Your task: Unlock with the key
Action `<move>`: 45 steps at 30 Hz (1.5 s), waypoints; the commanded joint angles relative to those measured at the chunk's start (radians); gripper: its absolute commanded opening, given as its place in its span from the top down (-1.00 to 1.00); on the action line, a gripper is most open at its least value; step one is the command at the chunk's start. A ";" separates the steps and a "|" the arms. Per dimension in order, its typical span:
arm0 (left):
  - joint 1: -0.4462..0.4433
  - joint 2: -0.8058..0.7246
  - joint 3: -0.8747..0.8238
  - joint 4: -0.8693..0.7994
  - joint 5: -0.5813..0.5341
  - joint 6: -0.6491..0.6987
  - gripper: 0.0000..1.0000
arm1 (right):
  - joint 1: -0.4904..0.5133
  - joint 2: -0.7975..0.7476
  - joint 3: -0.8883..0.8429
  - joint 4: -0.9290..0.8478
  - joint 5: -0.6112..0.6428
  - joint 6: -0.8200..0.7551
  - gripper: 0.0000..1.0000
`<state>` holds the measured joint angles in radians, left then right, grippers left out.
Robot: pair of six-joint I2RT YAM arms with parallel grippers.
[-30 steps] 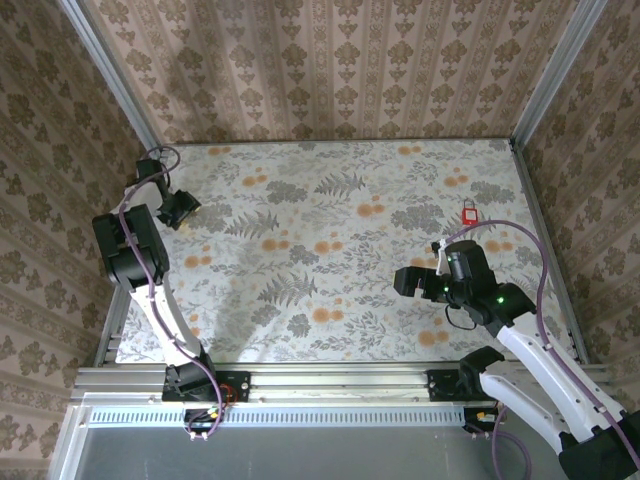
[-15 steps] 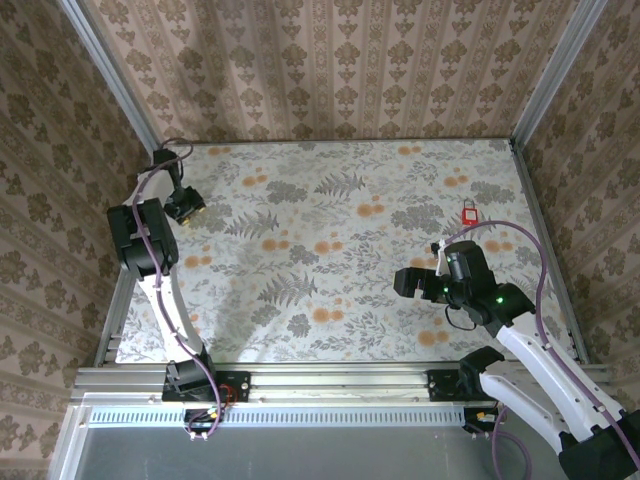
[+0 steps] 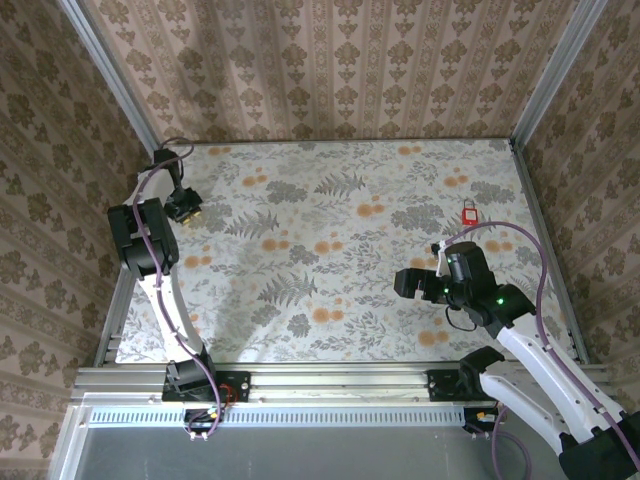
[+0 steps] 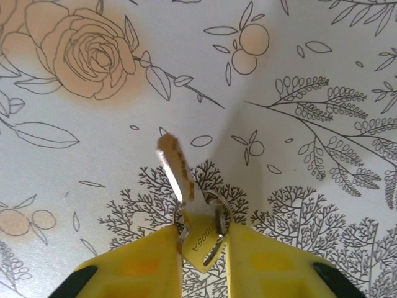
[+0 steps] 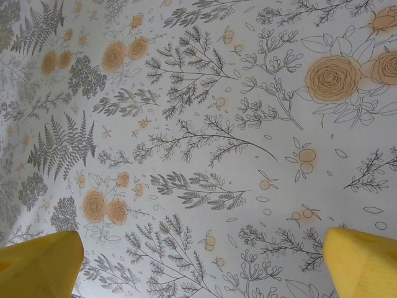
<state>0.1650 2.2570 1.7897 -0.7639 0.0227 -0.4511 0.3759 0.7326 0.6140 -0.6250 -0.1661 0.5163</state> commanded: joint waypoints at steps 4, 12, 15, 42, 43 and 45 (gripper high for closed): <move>-0.018 0.025 -0.020 -0.023 0.050 0.076 0.71 | 0.007 -0.008 -0.001 0.004 -0.019 -0.021 -1.00; -0.036 0.011 -0.025 -0.019 0.060 0.120 0.86 | 0.006 0.003 0.003 0.008 -0.022 -0.021 -1.00; -0.045 0.000 -0.036 -0.007 0.064 0.130 0.91 | 0.006 0.004 0.003 0.013 -0.021 -0.019 -1.00; -0.063 -0.239 -0.129 0.072 0.048 0.215 -0.06 | 0.006 0.047 0.033 0.059 -0.056 0.011 -1.00; -0.054 -0.212 -0.098 0.057 0.048 0.206 -0.08 | 0.006 0.043 0.033 0.056 -0.055 0.013 -1.00; -0.047 -0.160 -0.033 0.028 0.036 0.202 -0.11 | 0.006 0.038 0.032 0.053 -0.052 0.008 -1.00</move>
<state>0.1131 2.0392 1.6833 -0.6434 0.0963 -0.2638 0.3763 0.7853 0.6189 -0.5713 -0.1993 0.5243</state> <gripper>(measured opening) 0.553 0.999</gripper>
